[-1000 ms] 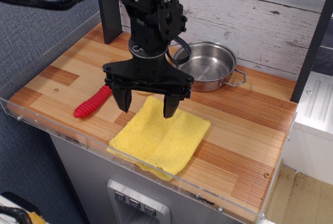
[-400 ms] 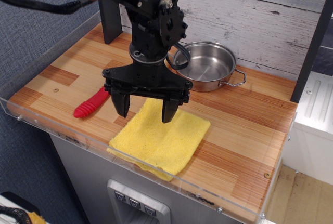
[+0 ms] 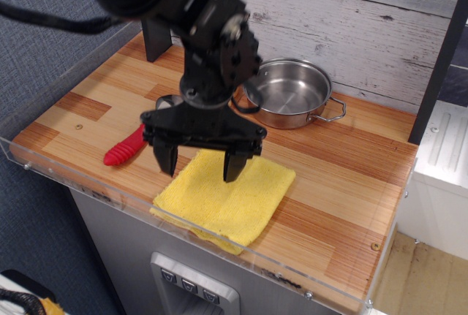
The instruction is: Move the cloth to the right in front of the pot
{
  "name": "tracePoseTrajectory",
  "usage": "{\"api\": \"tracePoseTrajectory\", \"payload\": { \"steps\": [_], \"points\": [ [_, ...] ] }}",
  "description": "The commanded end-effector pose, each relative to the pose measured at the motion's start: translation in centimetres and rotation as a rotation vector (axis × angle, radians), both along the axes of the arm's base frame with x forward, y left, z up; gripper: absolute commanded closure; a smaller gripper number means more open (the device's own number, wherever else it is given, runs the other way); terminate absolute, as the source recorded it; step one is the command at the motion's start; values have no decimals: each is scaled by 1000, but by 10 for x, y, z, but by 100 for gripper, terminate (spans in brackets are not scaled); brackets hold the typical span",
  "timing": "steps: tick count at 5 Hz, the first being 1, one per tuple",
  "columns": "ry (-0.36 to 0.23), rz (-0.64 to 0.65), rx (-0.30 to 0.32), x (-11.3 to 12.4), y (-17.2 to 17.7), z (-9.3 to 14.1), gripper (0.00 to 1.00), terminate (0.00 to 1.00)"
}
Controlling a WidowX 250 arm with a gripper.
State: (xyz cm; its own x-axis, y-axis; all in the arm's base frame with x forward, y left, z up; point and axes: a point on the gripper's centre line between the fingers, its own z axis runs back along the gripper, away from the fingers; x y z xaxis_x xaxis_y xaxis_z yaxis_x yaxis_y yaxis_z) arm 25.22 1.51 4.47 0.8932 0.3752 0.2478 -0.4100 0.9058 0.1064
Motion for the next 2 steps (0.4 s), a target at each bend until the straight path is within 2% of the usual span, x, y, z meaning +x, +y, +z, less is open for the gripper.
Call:
{"api": "tracePoseTrajectory", "payload": {
  "steps": [1, 2],
  "points": [
    [-2, -40, -31, 17, 3, -21, 0, 0],
    [-13, -42, -44, 20, 3, -27, 0, 0]
  ]
}}
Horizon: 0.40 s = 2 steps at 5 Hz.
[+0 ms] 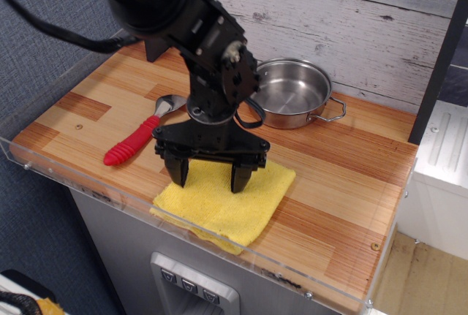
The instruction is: Move the cloth to the right in front of the pot
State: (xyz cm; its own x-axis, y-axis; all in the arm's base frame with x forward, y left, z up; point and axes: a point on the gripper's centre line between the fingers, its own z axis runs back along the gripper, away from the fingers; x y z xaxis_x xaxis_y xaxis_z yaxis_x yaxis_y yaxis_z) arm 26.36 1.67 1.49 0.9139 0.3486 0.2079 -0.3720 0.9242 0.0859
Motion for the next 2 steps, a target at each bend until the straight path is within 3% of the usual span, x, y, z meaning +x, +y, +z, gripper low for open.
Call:
{"api": "tracePoseTrajectory", "payload": {
  "steps": [1, 2],
  "points": [
    [-10, -17, -21, 14, 0, -12, 0, 0],
    [2, -11, -4, 15, -1, -19, 0, 0]
  ]
}}
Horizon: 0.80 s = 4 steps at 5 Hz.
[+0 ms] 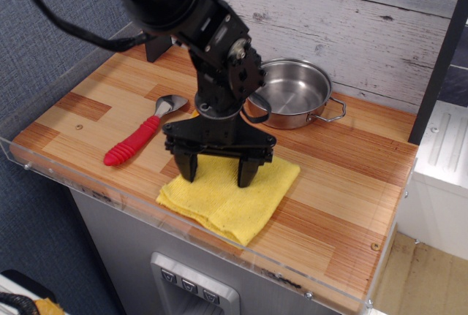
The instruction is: Move the cloth to the right in front of the pot
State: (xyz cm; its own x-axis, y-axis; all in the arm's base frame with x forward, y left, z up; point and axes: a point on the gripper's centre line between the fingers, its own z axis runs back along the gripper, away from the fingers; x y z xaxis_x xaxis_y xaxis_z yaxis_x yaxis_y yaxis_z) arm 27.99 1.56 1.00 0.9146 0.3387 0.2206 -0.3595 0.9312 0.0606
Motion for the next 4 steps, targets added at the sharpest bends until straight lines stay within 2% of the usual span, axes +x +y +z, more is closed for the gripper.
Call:
{"api": "tracePoseTrajectory", "payload": {
  "steps": [1, 4],
  "points": [
    [11, 30, 21, -3, 4, -10, 0, 0],
    [-20, 148, 23, -22, 31, 6, 0, 0]
  ]
}}
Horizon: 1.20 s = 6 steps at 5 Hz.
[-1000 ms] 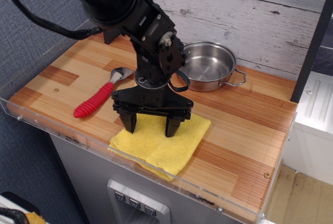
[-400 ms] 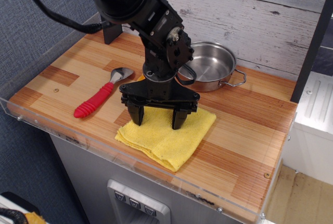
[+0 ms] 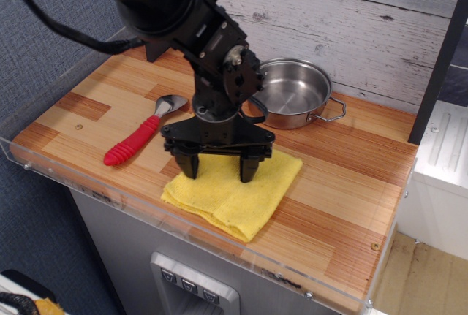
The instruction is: Move the cloth to the right in front of the pot
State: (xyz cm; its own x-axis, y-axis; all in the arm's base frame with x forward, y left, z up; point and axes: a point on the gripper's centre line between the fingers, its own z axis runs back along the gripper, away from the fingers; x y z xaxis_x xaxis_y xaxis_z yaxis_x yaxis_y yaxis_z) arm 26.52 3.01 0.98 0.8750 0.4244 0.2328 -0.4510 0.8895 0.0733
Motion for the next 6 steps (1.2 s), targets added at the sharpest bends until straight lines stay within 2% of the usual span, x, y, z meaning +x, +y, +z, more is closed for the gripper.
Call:
{"api": "tracePoseTrajectory", "payload": {
  "steps": [1, 3, 4, 5, 6],
  "points": [
    [-25, 102, -3, -12, 33, 7, 0, 0],
    [-45, 156, 9, -21, 44, 14, 0, 0],
    [-58, 189, -36, -23, 57, 8, 0, 0],
    [-31, 188, -121, -11, 70, -7, 0, 0],
    [-4, 190, -131, -6, 73, -17, 0, 0]
  ]
}}
